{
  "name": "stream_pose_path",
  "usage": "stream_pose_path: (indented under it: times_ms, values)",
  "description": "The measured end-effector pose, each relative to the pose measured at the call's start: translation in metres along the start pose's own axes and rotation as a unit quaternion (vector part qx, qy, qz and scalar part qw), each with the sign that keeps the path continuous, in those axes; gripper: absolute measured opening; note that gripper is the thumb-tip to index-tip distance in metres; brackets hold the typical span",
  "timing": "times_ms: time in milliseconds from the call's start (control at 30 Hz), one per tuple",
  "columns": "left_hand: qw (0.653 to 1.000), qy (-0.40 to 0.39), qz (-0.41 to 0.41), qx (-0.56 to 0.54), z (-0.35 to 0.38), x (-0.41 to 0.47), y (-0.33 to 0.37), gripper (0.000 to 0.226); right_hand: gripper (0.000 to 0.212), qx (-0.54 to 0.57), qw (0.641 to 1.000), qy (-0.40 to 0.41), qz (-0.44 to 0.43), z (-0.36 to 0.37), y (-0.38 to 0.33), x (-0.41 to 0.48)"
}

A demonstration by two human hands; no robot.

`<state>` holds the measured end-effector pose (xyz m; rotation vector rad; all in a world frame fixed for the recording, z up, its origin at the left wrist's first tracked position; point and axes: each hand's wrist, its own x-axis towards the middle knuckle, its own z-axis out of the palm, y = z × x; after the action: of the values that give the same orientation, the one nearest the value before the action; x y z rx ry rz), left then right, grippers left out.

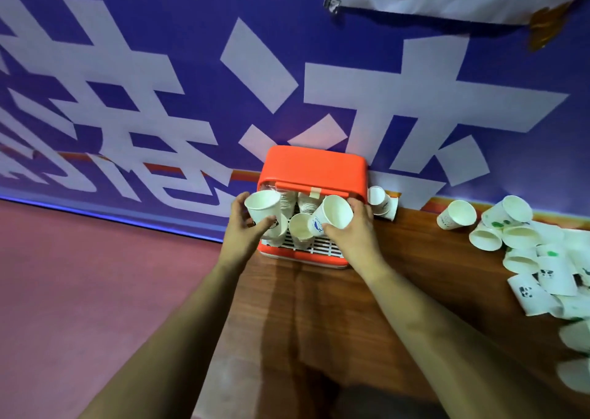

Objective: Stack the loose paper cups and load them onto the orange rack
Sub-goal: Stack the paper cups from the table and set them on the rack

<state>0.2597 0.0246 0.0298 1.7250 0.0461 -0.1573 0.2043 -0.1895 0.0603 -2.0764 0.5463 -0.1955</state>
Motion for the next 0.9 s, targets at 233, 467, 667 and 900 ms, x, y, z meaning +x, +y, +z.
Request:
stream_pose_path:
  times_ms: [233, 467, 667, 900]
  values:
    - [0.999, 0.016, 0.024, 0.044, -0.005, 0.016, -0.027, 0.069, 0.070, -0.047, 0.999, 0.000, -0.023, 0.042, 0.004, 0.011]
    - [0.992, -0.016, 0.040, 0.118, -0.004, 0.027, -0.053, 0.070, 0.071, -0.101, 0.994, -0.024, -0.025, 0.073, 0.016, 0.011]
    - [0.977, -0.039, 0.078, 0.196, 0.003, 0.038, -0.069, 0.065, 0.080, -0.170, 0.982, -0.084, -0.001, 0.084, 0.022, 0.022]
    - [0.960, -0.080, 0.058, 0.260, -0.002, 0.047, -0.094, 0.073, 0.085, -0.186, 0.973, -0.131, 0.042, 0.097, 0.038, 0.026]
